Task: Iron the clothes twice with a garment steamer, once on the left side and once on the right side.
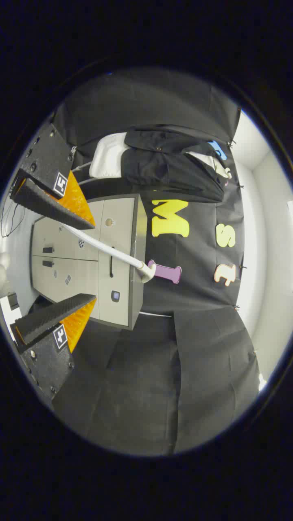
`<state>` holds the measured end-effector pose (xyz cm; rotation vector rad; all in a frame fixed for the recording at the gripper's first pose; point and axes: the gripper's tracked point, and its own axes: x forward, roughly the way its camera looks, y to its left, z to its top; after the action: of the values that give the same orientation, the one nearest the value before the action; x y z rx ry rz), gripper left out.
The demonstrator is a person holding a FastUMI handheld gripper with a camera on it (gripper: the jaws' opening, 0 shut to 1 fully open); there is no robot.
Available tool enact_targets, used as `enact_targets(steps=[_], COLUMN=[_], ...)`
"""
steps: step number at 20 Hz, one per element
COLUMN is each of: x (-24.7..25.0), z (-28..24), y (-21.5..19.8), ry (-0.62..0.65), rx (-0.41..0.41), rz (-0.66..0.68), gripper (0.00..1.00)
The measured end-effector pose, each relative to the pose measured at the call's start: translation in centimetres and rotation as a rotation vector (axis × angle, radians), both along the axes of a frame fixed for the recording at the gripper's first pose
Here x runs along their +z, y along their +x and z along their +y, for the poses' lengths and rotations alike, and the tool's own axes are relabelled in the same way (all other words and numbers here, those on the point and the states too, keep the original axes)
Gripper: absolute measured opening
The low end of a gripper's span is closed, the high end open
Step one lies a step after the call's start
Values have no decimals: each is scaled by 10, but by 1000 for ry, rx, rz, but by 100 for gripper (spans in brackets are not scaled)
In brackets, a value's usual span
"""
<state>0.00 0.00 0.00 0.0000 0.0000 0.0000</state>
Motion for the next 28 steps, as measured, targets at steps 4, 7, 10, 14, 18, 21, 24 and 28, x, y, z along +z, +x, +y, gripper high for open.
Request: enact_targets(steps=[4, 7, 10, 14, 18, 21, 24, 28], x=[6, 7, 2, 1, 0, 6, 22, 63], z=[6, 8, 6, 9, 11, 7, -2, -19], y=[-6, -10, -11, -12, -10, -4, 7, 37], ry=[-20, -11, -4, -5, 1, 10, 33, 40], rx=[2, 7, 2, 9, 11, -4, -21, -36], rz=[-23, -29, -21, -19, -8, 1, 9, 2], gripper=[99, 99, 99, 99, 99, 99, 99, 99])
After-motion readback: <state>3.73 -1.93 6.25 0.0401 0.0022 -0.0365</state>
